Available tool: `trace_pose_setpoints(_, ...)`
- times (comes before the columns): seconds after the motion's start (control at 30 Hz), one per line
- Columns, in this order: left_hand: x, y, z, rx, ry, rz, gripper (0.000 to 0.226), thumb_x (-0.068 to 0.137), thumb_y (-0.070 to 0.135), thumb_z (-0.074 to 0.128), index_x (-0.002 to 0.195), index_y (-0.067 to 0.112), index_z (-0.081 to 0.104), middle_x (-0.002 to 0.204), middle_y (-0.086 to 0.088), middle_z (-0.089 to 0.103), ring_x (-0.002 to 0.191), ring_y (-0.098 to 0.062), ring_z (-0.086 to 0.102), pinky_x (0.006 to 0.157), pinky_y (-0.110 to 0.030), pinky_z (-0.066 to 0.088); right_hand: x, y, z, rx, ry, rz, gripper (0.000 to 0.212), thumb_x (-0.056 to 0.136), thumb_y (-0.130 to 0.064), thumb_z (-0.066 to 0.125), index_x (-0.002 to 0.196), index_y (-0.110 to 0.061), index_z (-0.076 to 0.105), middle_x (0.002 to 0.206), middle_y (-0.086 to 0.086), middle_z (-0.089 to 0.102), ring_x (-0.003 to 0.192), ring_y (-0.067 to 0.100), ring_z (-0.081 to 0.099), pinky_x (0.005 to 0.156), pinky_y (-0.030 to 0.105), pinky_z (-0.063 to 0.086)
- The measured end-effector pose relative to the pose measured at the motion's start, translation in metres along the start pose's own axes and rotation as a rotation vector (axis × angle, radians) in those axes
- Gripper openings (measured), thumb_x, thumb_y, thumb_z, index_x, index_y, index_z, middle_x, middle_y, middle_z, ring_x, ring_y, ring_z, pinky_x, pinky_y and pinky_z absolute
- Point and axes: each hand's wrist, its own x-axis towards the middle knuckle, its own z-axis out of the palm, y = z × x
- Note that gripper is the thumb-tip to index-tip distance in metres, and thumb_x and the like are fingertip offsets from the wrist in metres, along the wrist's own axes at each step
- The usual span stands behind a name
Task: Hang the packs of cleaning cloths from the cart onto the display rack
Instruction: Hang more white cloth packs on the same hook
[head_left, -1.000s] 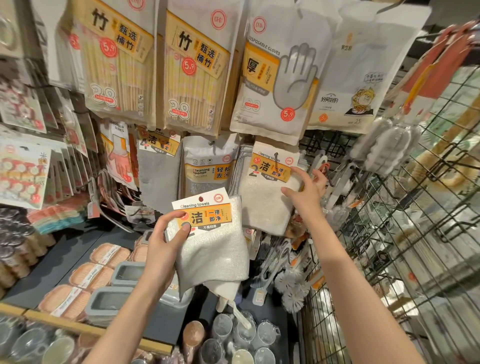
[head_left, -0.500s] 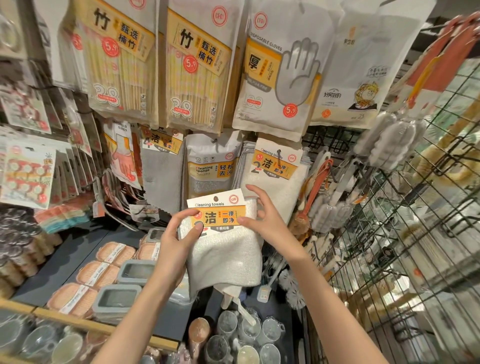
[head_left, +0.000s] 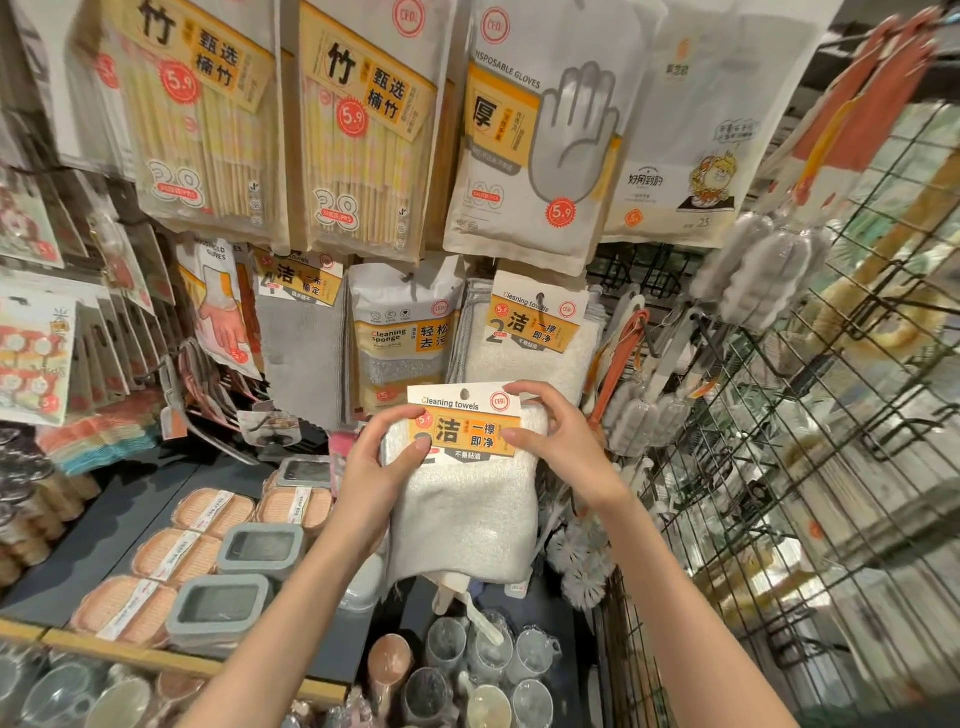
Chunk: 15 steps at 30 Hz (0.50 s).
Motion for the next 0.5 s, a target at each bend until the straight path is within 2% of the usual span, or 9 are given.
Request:
trace_pose_setpoints(0.07, 0.006, 0.002, 0.008, 0.042, -0.023, 0.042, 0.027, 0.084, 0.016, 0.071, 0.106, 0.032, 0.067, 0.117, 0.013, 0.064, 0.118, -0.023, 0.057, 0.101, -0.052, 0.045, 0.0, 0.0, -0.008, -0.013, 0.044, -0.008, 0.035, 0.082, -0.002, 0.067, 0.113, -0.017, 0.061, 0.115, -0.01, 0.059, 0.108, -0.002, 0.054, 0.092, 0.017, 0.046)
trace_pose_setpoints(0.13, 0.012, 0.007, 0.017, 0.109, -0.05, 0.1, 0.029, 0.086, 0.012, 0.069, 0.109, 0.029, 0.065, 0.114, 0.018, 0.064, 0.117, -0.011, 0.057, 0.105, -0.046, 0.043, 0.001, -0.001, -0.017, -0.019, 0.09, -0.018, 0.033, 0.083, 0.001, 0.064, 0.11, -0.017, 0.063, 0.116, -0.007, 0.061, 0.106, -0.005, 0.055, 0.089, 0.012, 0.045)
trace_pose_setpoints(0.2, 0.018, 0.012, 0.024, 0.171, -0.082, 0.146, 0.032, 0.088, 0.006, 0.065, 0.112, 0.027, 0.062, 0.114, 0.021, 0.062, 0.112, 0.005, 0.054, 0.104, -0.034, 0.043, 0.003, -0.003, -0.024, -0.015, 0.126, -0.028, 0.033, 0.083, 0.003, 0.063, 0.108, -0.018, 0.065, 0.117, -0.007, 0.062, 0.105, -0.008, 0.056, 0.086, 0.01, 0.044)
trace_pose_setpoints(0.27, 0.025, 0.017, 0.03, 0.207, -0.129, 0.18, 0.035, 0.088, 0.004, 0.064, 0.114, 0.027, 0.059, 0.118, 0.02, 0.058, 0.109, 0.015, 0.05, 0.1, -0.021, 0.042, 0.005, -0.005, -0.03, -0.02, 0.164, -0.033, 0.033, 0.083, 0.004, 0.062, 0.107, -0.019, 0.066, 0.118, -0.008, 0.063, 0.11, -0.002, 0.056, 0.091, 0.015, 0.046)
trace_pose_setpoints(0.33, 0.033, 0.022, 0.035, 0.259, -0.181, 0.212, 0.04, 0.086, 0.002, 0.065, 0.117, 0.027, 0.057, 0.122, 0.018, 0.056, 0.108, 0.023, 0.046, 0.095, -0.005, 0.035, 0.007, -0.007, -0.036, -0.049, 0.209, -0.05, 0.033, 0.084, 0.003, 0.062, 0.107, -0.02, 0.066, 0.118, -0.011, 0.062, 0.113, 0.001, 0.055, 0.097, 0.023, 0.046)
trace_pose_setpoints(0.4, 0.043, 0.028, 0.04, 0.302, -0.211, 0.244, 0.047, 0.083, 0.0, 0.068, 0.12, 0.027, 0.056, 0.124, 0.018, 0.055, 0.111, 0.024, 0.043, 0.094, 0.002, 0.03, 0.012, -0.012, -0.041, -0.066, 0.259, -0.07, 0.033, 0.085, 0.002, 0.06, 0.107, -0.022, 0.066, 0.118, -0.013, 0.061, 0.112, 0.0, 0.055, 0.099, 0.026, 0.045)
trace_pose_setpoints(0.5, 0.057, 0.04, 0.051, 0.276, -0.234, 0.287, 0.052, 0.081, -0.005, 0.067, 0.121, 0.025, 0.056, 0.124, 0.023, 0.054, 0.116, 0.017, 0.045, 0.099, -0.004, 0.033, 0.023, -0.023, -0.049, -0.083, 0.338, -0.117, 0.035, 0.084, 0.004, 0.059, 0.106, -0.023, 0.066, 0.113, -0.016, 0.06, 0.109, -0.007, 0.053, 0.101, 0.026, 0.042)
